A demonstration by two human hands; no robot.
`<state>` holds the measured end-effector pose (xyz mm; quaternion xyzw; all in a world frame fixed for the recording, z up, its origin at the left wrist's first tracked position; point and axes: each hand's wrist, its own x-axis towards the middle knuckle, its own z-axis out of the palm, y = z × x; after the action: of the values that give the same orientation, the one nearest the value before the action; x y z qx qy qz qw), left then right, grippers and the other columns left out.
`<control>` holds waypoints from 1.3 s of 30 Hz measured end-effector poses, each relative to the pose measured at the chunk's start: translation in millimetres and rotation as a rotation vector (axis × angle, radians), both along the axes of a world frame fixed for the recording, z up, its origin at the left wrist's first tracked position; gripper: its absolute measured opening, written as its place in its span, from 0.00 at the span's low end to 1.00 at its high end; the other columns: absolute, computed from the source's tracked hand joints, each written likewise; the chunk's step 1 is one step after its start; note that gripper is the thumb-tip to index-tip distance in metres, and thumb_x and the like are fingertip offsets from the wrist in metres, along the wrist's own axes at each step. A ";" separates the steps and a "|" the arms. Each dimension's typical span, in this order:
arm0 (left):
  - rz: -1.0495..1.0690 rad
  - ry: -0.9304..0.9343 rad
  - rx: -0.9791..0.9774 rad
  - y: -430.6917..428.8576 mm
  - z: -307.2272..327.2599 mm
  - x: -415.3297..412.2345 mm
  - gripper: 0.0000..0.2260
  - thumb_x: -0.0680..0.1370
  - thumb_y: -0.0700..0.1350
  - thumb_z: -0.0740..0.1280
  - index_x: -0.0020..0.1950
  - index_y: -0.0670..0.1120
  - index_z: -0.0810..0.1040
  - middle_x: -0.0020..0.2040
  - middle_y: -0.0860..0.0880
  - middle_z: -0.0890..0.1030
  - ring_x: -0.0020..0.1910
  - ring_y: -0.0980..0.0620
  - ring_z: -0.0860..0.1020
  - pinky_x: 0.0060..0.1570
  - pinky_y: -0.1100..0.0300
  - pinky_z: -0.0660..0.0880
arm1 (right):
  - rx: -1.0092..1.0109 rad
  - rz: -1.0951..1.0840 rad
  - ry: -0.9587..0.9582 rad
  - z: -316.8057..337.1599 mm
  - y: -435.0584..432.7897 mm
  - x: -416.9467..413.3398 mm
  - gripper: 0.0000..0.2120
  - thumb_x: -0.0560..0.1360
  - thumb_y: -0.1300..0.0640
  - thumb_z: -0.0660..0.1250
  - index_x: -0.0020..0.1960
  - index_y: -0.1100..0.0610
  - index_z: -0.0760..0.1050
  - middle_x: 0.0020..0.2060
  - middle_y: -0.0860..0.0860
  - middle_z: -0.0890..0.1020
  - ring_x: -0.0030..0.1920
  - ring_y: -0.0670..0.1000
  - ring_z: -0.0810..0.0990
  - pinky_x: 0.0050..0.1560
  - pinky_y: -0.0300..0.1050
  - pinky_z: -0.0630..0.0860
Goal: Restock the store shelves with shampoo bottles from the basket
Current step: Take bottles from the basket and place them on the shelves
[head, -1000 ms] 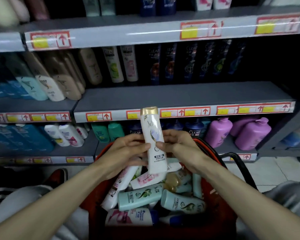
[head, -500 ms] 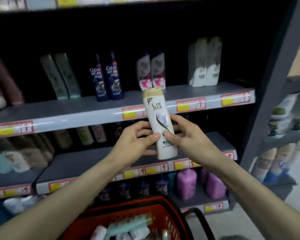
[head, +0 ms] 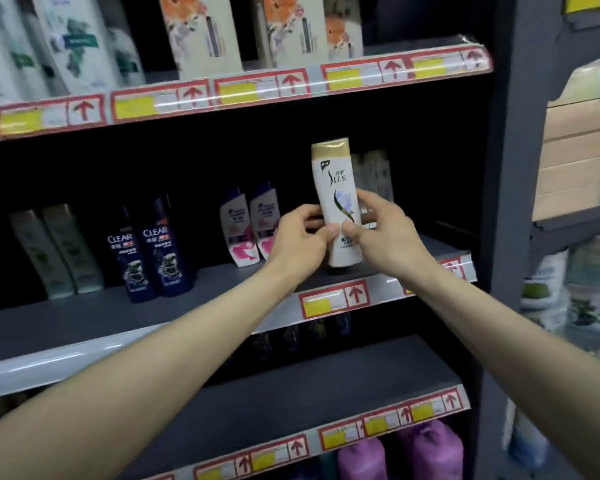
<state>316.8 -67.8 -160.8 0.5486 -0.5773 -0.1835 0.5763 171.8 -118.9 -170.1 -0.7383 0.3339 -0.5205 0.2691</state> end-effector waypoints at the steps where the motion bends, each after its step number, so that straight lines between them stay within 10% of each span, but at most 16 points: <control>1: 0.010 -0.014 0.002 -14.1 -0.7 -1.2 0.09 0.80 0.40 0.71 0.58 0.51 0.79 0.54 0.49 0.85 0.54 0.48 0.85 0.56 0.43 0.83 | -0.001 -0.039 0.011 0.3 -10.5 0.7 0.24 0.80 0.57 0.69 0.74 0.44 0.72 0.52 0.41 0.81 0.46 0.37 0.80 0.43 0.27 0.74; 7: 0.088 -0.134 0.077 -72.7 -14.7 -5.6 0.11 0.80 0.44 0.71 0.62 0.47 0.78 0.54 0.48 0.84 0.54 0.46 0.84 0.56 0.43 0.82 | 0.105 -0.189 0.154 -6.8 -58.9 1.6 0.22 0.78 0.52 0.70 0.71 0.45 0.73 0.59 0.54 0.83 0.59 0.58 0.81 0.62 0.57 0.79; 20: 0.179 -0.219 0.311 -85.8 -26.6 -3.9 0.11 0.81 0.48 0.70 0.60 0.46 0.86 0.60 0.47 0.84 0.61 0.48 0.80 0.58 0.60 0.74 | 0.075 -0.608 0.442 -26.9 -71.3 13.0 0.25 0.75 0.40 0.72 0.65 0.53 0.75 0.59 0.57 0.80 0.60 0.62 0.80 0.48 0.52 0.66; 39: 0.083 -0.128 0.237 -37.3 -6.9 10.6 0.09 0.80 0.42 0.68 0.58 0.47 0.86 0.57 0.47 0.85 0.59 0.46 0.82 0.65 0.49 0.78 | -0.031 -0.547 0.231 -25.5 -17.9 -1.2 0.14 0.81 0.47 0.66 0.62 0.52 0.79 0.53 0.51 0.86 0.55 0.59 0.82 0.50 0.50 0.75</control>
<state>327.4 -105.1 -167.6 0.6467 -0.5641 -0.1909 0.4766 170.6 -136.8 -195.6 -0.6795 0.5407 -0.4913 0.0676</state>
